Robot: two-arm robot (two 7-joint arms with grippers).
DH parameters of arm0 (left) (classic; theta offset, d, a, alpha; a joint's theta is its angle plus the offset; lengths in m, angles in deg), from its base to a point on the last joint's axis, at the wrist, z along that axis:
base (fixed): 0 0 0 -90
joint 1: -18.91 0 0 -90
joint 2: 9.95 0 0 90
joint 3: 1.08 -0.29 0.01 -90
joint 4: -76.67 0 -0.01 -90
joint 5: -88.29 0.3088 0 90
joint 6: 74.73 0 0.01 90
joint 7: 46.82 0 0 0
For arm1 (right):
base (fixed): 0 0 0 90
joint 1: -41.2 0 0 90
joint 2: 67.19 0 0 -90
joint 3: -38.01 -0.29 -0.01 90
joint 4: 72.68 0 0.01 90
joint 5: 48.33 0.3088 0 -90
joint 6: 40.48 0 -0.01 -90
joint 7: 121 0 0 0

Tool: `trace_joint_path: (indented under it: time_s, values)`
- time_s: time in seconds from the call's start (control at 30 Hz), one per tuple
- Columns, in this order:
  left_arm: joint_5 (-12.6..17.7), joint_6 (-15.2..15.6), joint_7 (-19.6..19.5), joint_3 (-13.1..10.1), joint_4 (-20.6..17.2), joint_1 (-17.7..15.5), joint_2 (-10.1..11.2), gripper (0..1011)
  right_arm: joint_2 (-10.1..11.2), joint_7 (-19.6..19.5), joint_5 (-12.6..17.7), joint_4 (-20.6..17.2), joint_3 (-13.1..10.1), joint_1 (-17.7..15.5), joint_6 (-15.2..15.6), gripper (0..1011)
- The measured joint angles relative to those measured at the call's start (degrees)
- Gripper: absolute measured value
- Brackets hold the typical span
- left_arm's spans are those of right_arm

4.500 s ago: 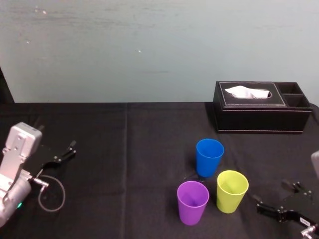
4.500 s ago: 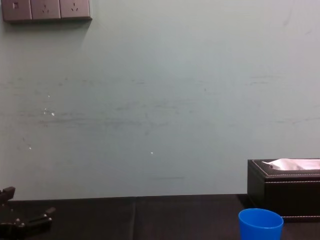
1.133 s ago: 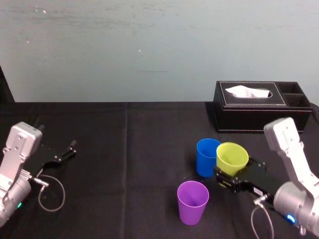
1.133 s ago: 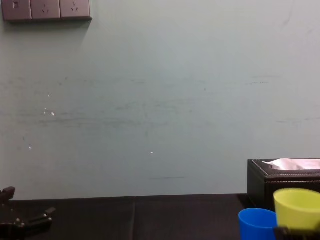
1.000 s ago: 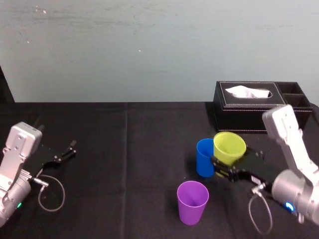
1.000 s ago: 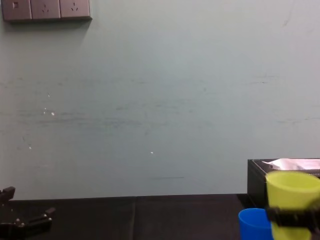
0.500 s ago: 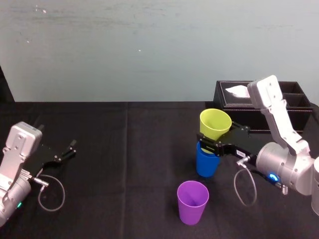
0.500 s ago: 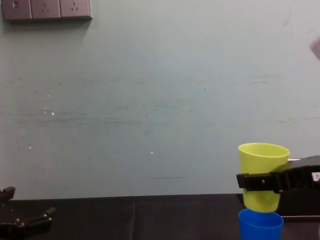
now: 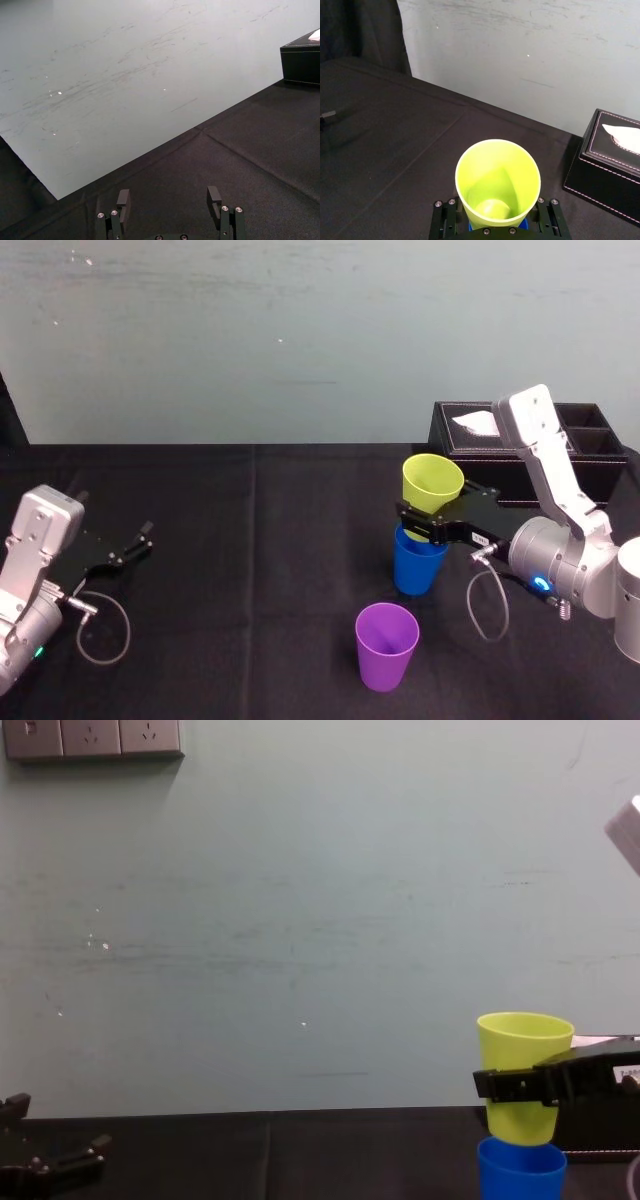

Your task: Stack the three plastic cups sequentially using one hand.

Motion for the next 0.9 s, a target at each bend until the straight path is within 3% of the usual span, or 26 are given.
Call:
trace_joint_path:
  time_s: [0.9]
  values:
    - [0.0, 0.0, 0.0, 0.0, 0.0, 0.0, 0.0, 1000, -1.52, 0.85, -0.89, 5.91, 0.4, 2.02, -2.73, 719]
